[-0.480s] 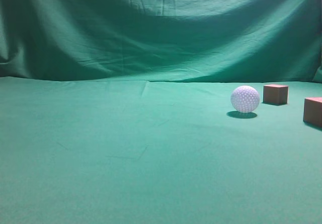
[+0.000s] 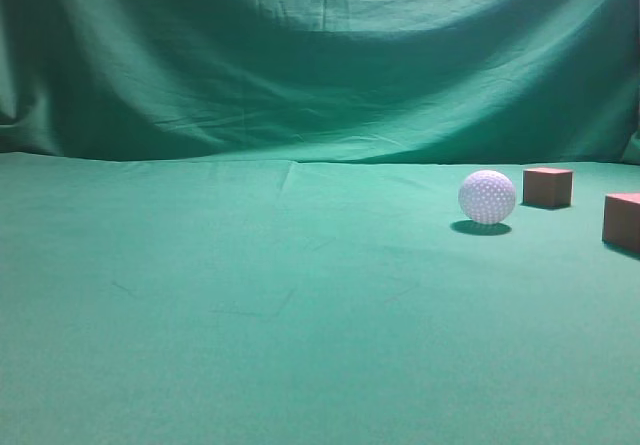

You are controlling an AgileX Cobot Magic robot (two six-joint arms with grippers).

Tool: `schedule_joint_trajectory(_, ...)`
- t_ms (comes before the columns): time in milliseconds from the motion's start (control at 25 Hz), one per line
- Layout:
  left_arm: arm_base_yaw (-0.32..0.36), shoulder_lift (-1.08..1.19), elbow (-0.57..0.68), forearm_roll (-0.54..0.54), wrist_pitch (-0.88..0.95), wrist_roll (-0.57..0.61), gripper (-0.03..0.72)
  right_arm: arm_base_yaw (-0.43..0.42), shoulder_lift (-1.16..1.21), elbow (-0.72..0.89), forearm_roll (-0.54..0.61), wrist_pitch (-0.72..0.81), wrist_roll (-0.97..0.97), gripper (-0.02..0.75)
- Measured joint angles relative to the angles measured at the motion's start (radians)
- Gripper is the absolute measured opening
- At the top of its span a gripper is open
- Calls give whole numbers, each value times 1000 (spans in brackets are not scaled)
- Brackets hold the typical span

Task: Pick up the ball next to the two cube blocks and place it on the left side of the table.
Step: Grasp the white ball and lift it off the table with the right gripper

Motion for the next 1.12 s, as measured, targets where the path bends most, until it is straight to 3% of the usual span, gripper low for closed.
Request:
schedule_joint_trajectory(920,0,0,0,0,0,0,0,0,0,0,-62,0,-31,0)
schedule_joint_trajectory(1120,0,0,0,0,0,0,0,0,0,2,-60,-132,-31,0)
